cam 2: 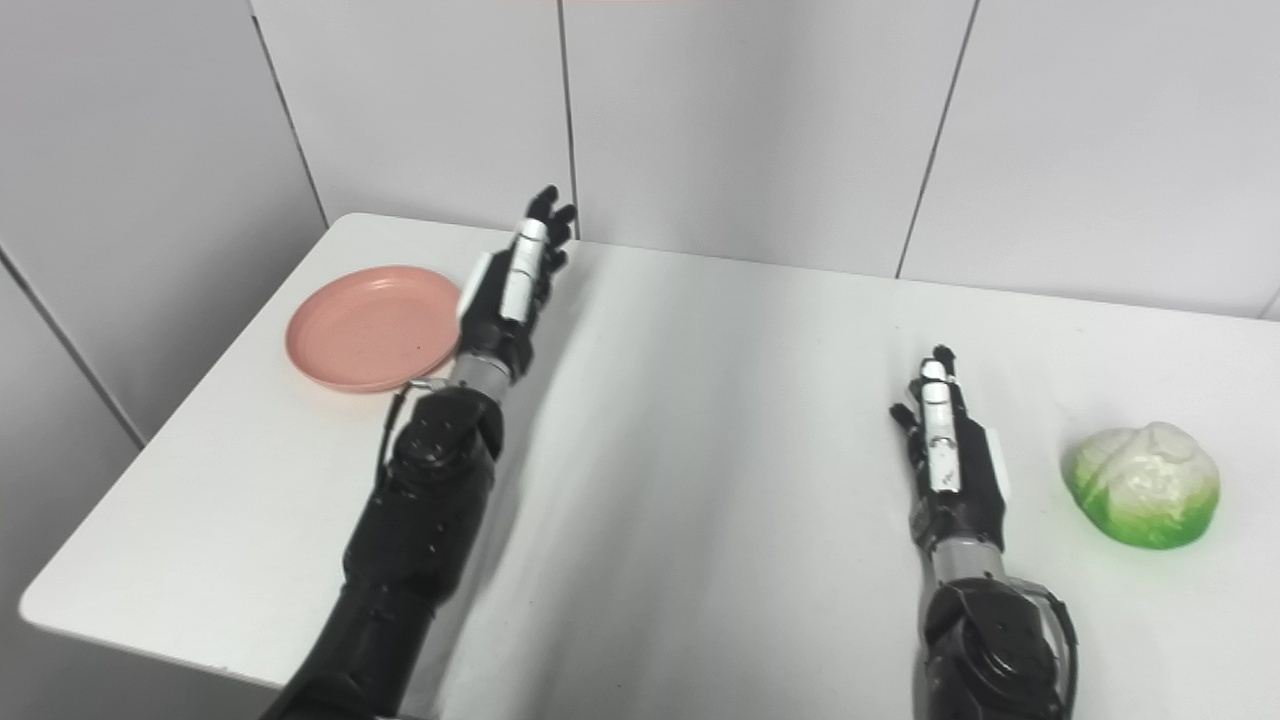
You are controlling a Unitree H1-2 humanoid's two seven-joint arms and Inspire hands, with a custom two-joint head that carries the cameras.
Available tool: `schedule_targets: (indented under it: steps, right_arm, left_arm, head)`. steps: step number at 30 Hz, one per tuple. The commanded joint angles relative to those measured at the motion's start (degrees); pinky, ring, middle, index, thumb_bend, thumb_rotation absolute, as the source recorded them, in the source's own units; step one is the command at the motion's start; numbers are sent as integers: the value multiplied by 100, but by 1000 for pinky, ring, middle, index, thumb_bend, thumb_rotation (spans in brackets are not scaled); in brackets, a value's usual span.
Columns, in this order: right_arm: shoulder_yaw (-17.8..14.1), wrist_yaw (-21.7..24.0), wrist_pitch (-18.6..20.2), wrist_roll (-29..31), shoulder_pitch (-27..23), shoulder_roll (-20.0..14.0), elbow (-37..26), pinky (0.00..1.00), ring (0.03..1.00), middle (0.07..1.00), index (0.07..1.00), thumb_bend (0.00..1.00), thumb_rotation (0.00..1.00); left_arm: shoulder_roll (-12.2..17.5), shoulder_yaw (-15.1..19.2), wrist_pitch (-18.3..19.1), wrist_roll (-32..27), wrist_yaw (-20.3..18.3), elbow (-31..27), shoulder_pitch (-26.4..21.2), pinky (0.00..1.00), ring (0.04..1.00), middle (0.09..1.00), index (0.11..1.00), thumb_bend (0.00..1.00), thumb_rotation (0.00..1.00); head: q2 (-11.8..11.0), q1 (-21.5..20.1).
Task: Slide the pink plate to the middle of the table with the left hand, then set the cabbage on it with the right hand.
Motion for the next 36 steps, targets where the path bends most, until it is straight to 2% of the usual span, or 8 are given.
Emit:
schedule_targets:
  steps: [1,7,11,15,21,24,28,36]
  right_arm:
    - [-46,105,-169,95,-55,-56,83,1000,1000,1000,1000,629,919]
    - [-120,180,-262,213,-118,-54,305,1000,1000,1000,1000,670,890]
    - [-158,198,-363,253,-100,-29,334,1000,1000,1000,1000,662,883]
    - [-205,165,-441,285,-113,-10,389,1000,1000,1000,1000,661,870]
    - [-175,146,-416,254,-144,-5,426,1000,1000,1000,1000,681,879]
    - [-179,139,-425,266,-173,18,447,1000,1000,1000,1000,694,871]
    - [-163,151,-444,241,-112,-5,330,1000,1000,1000,1000,644,881]
    - [-174,95,-457,190,-107,-40,370,1000,1000,1000,1000,661,868]
  left_arm:
    - [210,104,49,-134,-32,-232,-340,958,901,878,883,821,1000]
    - [838,481,127,-250,53,36,-475,829,830,814,810,845,1000]
    - [1156,670,-151,-181,146,413,-574,734,753,746,733,853,1000]
    - [1552,784,-156,-147,100,633,-593,716,731,723,705,846,1000]
    - [2074,913,-533,-219,35,1316,-622,700,715,704,694,843,1000]
    - [2258,1012,-711,-333,-17,1721,-649,693,705,700,700,848,1000]
    - [2457,1060,-984,-313,-9,2182,-652,687,706,702,707,843,1000]
    - [2632,1032,-1306,-318,-55,2685,-522,726,728,712,715,813,1000]
  head:
    - [-20,31]
    - [-81,53]
    - [-135,78]
    - [-122,103]
    - [-67,111]
    - [-85,105]
    - [-80,173]
    - [-68,229]
